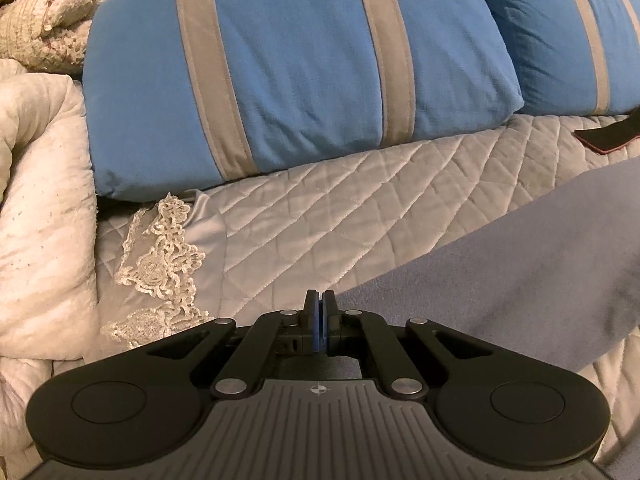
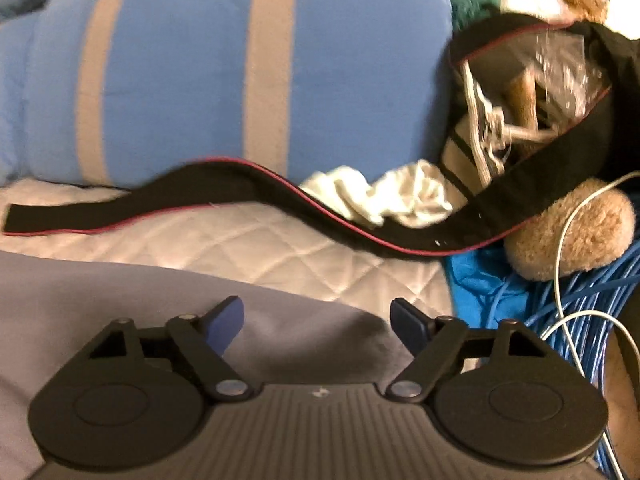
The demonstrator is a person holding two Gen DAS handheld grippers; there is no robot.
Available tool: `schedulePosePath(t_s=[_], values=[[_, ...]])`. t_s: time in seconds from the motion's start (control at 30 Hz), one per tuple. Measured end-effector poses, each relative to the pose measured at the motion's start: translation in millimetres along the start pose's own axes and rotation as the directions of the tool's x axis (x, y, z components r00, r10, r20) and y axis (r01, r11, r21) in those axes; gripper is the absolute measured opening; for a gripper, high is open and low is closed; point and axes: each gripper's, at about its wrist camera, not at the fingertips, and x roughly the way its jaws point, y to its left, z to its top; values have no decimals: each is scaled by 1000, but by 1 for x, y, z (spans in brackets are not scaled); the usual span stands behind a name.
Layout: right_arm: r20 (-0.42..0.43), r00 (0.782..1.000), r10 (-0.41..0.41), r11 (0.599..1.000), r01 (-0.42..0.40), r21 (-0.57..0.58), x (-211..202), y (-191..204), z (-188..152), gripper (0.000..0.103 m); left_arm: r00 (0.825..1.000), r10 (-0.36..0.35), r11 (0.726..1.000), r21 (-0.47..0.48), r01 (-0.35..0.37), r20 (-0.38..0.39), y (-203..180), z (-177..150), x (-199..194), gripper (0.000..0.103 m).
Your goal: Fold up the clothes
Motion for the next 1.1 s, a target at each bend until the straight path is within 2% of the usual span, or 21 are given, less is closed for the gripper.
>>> schedulePosePath(t_s=[0.03, 0.07, 0.1, 0.17, 0.27, 0.4, 0.63, 0.8, 0.87, 0.93, 1.0, 1.03, 1.1], values=[[-21, 1000, 0, 1000, 0, 7, 7, -2, 0, 78, 1000, 0, 1000, -5, 0, -1, 1, 0, 1, 2], [-43, 999, 0, 1000, 0, 14, 14, -4, -1, 57, 1000, 0, 1000, -9, 0, -1, 1, 0, 1, 1], [-56, 998, 4, 1000, -2, 24, 19, -6, -2, 46, 1000, -1, 1000, -14, 1, -1, 2, 0, 1, 1], [-56, 998, 11, 999, -8, 48, 18, -9, -3, 1, 1000, 1, 1000, -22, 0, 2, 3, 0, 2, 1], [-22, 1000, 13, 998, -11, 56, 5, -13, -3, 1, 1000, 8, 999, -33, -8, 12, 4, 1, 1, 1], [73, 997, 17, 997, -22, 79, -28, -23, 0, 1, 998, 34, 998, -52, -31, 55, 5, 2, -8, 1], [249, 968, 36, 998, -49, 48, -124, -40, -12, 1, 986, 46, 994, -104, -30, 158, 15, 5, -56, 1], [341, 937, 74, 997, -67, -32, -203, -53, -55, 1, 967, 25, 991, -136, 10, 254, 33, -11, -110, 1], [331, 939, 96, 994, -76, -75, -226, -55, -80, 1, 957, 13, 992, -120, 23, 289, 39, -26, -134, 1], [285, 950, 129, 985, -89, -147, -244, -53, -111, 1, 953, 3, 994, -109, 32, 304, 44, -44, -154, 1], [222, 967, 123, 979, -82, -188, -254, -51, -137, 14, 956, -22, 995, -91, 51, 293, 45, -63, -167, 2], [199, 974, 111, 976, -69, -207, -258, -49, -148, 31, 959, -37, 995, -82, 62, 283, 45, -73, -173, 2], [175, 981, 83, 968, -38, -249, -265, -47, -166, 39, 969, -68, 994, -69, 86, 237, 45, -91, -179, 4]])
